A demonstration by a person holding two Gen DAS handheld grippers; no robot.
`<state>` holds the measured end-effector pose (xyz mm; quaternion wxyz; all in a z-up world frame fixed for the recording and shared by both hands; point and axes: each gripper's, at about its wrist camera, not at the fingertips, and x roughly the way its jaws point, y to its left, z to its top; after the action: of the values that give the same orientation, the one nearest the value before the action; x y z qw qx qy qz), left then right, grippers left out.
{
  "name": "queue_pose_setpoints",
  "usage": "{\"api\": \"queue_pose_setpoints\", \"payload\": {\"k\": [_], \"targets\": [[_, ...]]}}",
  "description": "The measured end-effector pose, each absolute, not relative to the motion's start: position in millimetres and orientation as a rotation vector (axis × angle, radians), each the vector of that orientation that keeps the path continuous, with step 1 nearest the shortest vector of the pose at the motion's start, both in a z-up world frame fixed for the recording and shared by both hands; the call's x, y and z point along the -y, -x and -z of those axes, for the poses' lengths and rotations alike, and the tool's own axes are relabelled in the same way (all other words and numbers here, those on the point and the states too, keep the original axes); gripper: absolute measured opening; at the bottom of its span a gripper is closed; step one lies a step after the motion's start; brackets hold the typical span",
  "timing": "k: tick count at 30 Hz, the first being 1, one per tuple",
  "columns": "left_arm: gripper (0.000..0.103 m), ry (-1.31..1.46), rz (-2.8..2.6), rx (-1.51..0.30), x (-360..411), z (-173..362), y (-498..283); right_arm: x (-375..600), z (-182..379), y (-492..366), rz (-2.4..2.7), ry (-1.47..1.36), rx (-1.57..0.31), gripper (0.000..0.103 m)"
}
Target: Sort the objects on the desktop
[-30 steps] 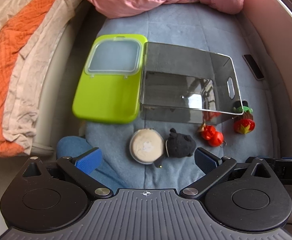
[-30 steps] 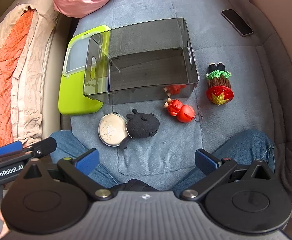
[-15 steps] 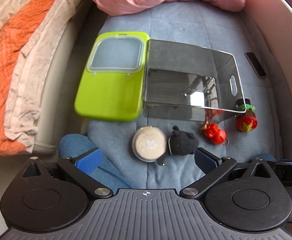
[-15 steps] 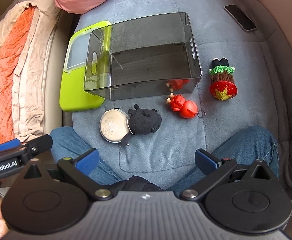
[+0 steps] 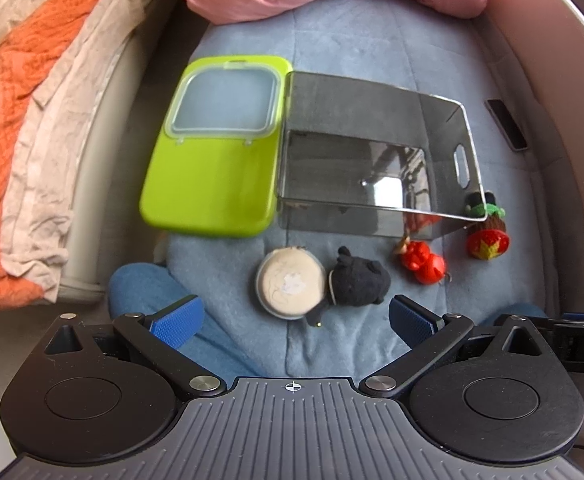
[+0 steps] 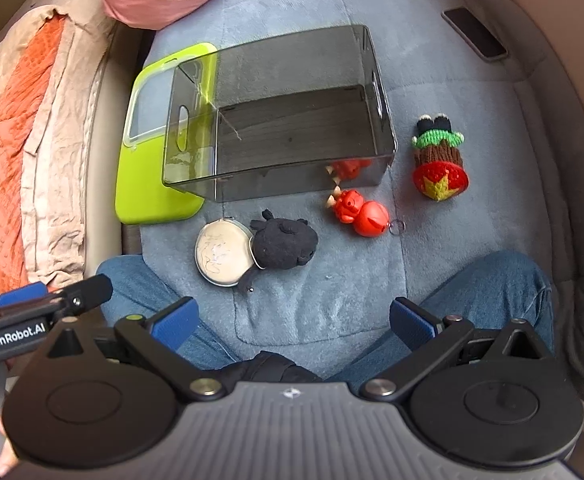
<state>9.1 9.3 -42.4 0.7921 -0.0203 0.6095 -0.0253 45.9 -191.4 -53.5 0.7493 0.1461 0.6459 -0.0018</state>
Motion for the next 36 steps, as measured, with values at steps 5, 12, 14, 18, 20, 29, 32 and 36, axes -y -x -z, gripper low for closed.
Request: {"api": "queue_pose_setpoints", "payload": {"k": [5,12,14,18,20,29,32,36], "targets": [[0.103,0.023,0.075,-1.297,-5.3,43.6,-7.8,187.0,58.3,-48.6,0.007,-0.308,-1.427,0.103],[0.103,0.032,0.071,-1.311,-7.5,50.4,-10.5,185.2,67.9,-51.6,0.008,-0.308,-1.451,0.103],[0.103,0.033,0.066,-1.309,-8.6,51.3,-11.1,185.9,70.0,-52.4,0.011,-0.311,-1.455,0.103],[0.103,0.038,0.080,-1.307,-10.0,54.3,-10.8,188.1,71.3,-51.6,0.003,-0.321,-1.456,0.103],[0.103,0.068,0.119,-1.318,-11.9,62.0,-13.0,189.1,71.8,-51.0,-0.004,-0.326,-1.456,0.103],[0.103,0.274,0.421,-1.434,-36.4,202.2,-23.0,208.5,114.4,-69.3,-0.128,-0.397,-1.321,0.102],[0.103,0.350,0.315,-1.581,-51.7,267.1,-26.8,216.0,130.3,-77.1,-0.163,-0.441,-1.280,0.098],[0.103,0.255,0.182,-1.590,-59.5,305.6,-34.2,225.2,151.8,-84.4,-0.205,-0.533,-1.281,0.097]]}}
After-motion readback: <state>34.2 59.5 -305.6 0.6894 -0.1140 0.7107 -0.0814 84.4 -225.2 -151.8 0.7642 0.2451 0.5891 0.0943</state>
